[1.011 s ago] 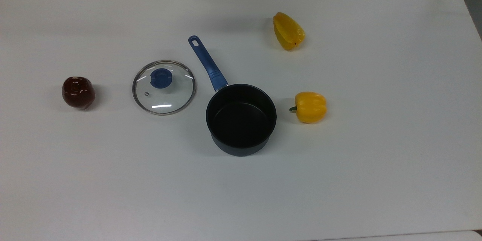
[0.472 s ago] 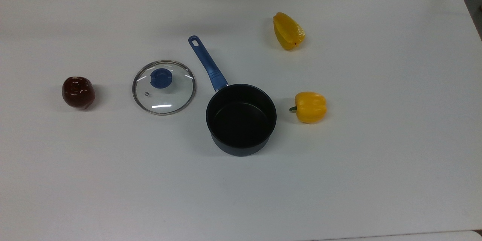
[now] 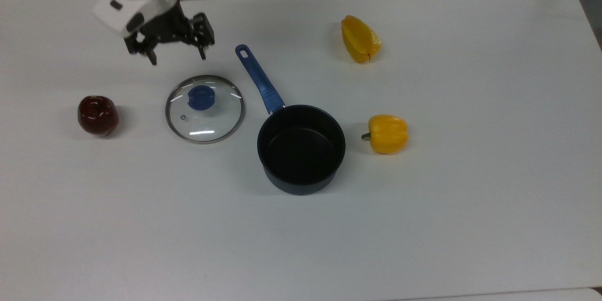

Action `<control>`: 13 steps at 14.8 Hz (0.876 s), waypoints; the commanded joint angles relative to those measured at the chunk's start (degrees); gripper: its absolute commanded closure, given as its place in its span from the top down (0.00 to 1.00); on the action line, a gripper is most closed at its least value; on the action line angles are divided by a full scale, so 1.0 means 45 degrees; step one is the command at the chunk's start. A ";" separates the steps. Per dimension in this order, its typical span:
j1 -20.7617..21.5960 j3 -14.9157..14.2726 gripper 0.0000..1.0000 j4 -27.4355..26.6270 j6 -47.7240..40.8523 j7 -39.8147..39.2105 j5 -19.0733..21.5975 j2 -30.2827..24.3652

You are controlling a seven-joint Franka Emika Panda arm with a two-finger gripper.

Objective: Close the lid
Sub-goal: 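Move the gripper down over the glass lid's blue knob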

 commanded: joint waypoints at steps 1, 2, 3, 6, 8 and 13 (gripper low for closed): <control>0.0134 0.0052 1.00 -0.0087 0.1513 -0.0296 0.0020 0.1030; 0.0173 0.0111 1.00 -0.0087 0.1731 -0.0277 0.0020 0.1266; 0.0347 0.0130 1.00 -0.0087 0.1946 -0.0199 0.0020 0.1539; 0.0699 0.0111 1.00 -0.0048 0.2045 0.0015 0.0001 0.1970; 0.0701 0.0111 0.87 -0.0067 0.2512 0.0036 -0.0077 0.2049; 0.0662 0.0111 0.43 -0.0068 0.2457 0.0016 -0.0195 0.1953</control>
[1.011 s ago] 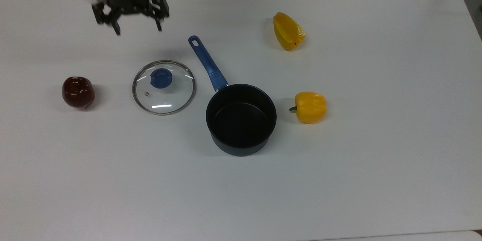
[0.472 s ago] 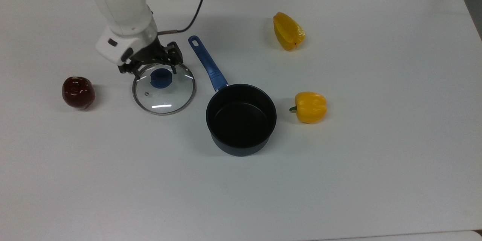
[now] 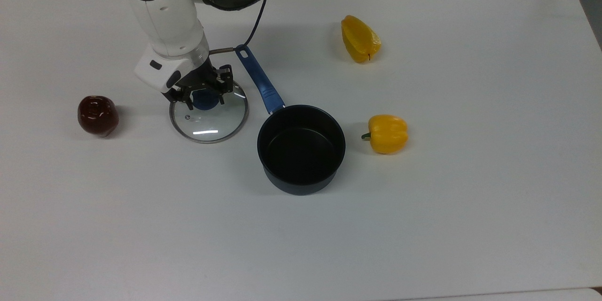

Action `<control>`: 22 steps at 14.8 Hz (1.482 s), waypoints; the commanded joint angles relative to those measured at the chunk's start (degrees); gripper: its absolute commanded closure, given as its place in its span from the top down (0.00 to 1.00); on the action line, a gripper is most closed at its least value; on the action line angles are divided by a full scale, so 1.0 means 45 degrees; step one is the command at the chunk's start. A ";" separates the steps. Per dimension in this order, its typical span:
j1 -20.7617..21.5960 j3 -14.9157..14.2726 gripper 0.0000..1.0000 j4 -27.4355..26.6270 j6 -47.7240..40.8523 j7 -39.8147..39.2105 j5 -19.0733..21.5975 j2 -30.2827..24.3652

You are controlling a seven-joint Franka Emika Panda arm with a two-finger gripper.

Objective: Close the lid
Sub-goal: 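Move the gripper down over the glass lid's blue knob, then close the gripper on the blue knob and lift the lid, then carry the glass lid over the saucepan and lower it onto the rim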

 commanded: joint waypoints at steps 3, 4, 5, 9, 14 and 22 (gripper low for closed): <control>-0.0118 -0.0079 0.41 -0.0073 -0.0721 0.0061 -0.0170 -0.0534; -0.0176 -0.0080 0.39 -0.0015 -0.0897 0.0061 -0.0170 -0.0632; -0.0215 -0.0099 0.39 0.0102 -0.1034 0.0061 -0.0170 -0.0768; -0.0138 -0.0158 0.39 0.2225 -0.2633 0.0956 -0.0209 -0.0848; 0.1949 -0.0080 0.39 0.3831 -0.2911 0.0979 -0.0971 -0.0653; 0.3710 -0.0021 0.39 0.4947 -0.0180 0.1057 -0.0835 0.0712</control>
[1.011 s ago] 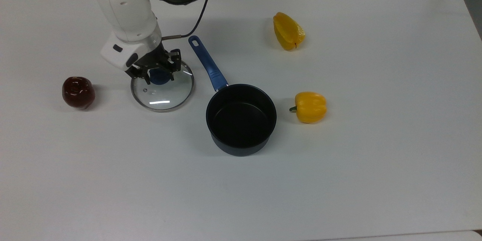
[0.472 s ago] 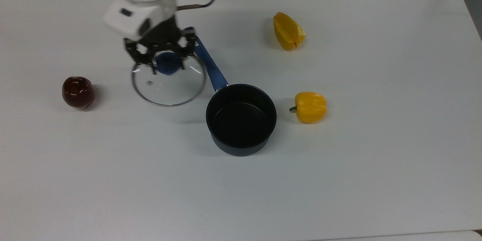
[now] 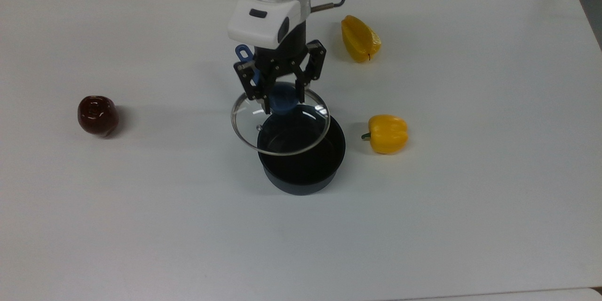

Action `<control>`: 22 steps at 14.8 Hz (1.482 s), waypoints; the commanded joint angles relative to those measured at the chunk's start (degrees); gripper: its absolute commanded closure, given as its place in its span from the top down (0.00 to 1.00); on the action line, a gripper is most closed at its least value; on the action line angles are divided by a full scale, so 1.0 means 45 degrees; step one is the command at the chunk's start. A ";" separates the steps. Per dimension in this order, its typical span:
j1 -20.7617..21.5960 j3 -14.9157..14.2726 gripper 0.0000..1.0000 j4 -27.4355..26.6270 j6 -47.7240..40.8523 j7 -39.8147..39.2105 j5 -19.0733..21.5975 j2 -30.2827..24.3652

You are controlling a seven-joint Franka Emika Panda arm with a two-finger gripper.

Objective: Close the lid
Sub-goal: 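Carry the glass lid over the saucepan and lower it onto the rim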

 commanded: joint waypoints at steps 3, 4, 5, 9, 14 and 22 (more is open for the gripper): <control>0.0299 -0.0066 0.39 0.0287 0.0849 0.0274 -0.0006 0.0961; 0.0318 -0.0046 0.39 0.0267 0.0714 0.0293 0.0169 0.0962; 0.0318 -0.0046 0.39 0.0248 0.0693 0.0448 0.0364 0.0962; 0.0299 -0.0046 0.39 -0.0045 0.0693 0.0782 0.0561 0.1040; 0.0494 -0.0046 0.39 -0.0123 0.0673 0.0997 0.0698 0.1138; 0.0474 -0.0046 0.40 -0.0513 0.0654 0.0977 0.0678 0.1138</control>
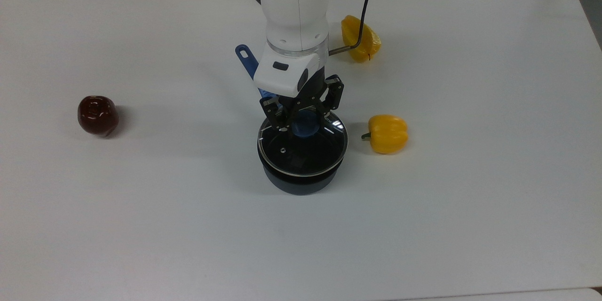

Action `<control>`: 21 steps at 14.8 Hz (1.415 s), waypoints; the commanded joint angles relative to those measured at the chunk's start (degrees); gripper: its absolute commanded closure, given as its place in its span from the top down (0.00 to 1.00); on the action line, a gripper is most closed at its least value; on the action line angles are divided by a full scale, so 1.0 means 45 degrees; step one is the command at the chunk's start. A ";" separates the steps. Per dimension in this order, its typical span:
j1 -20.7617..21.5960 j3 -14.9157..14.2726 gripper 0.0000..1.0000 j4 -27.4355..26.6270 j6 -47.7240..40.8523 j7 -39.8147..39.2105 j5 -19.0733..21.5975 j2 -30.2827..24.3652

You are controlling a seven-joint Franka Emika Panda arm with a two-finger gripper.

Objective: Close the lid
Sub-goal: 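Carry the glass lid over the saucepan and lower it onto the rim, then open the gripper and raise it away from the lid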

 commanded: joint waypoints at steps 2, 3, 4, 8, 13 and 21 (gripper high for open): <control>0.0035 -0.0049 0.48 -0.0541 -0.0054 0.0193 0.0165 -0.0209; 0.0015 -0.0068 0.51 -0.0561 -0.0053 0.0193 0.0165 -0.0190; -0.0004 -0.0068 0.65 -0.0561 -0.0053 0.0193 0.0165 -0.0074; -0.0043 -0.0088 1.00 -0.0561 -0.0053 0.0193 0.0126 0.0006; -0.0296 -0.0244 1.00 -0.0872 -0.1066 0.1792 -0.0108 -0.0890; -0.1254 -0.0264 1.00 -0.3449 -0.4890 0.4373 -0.1084 -0.5166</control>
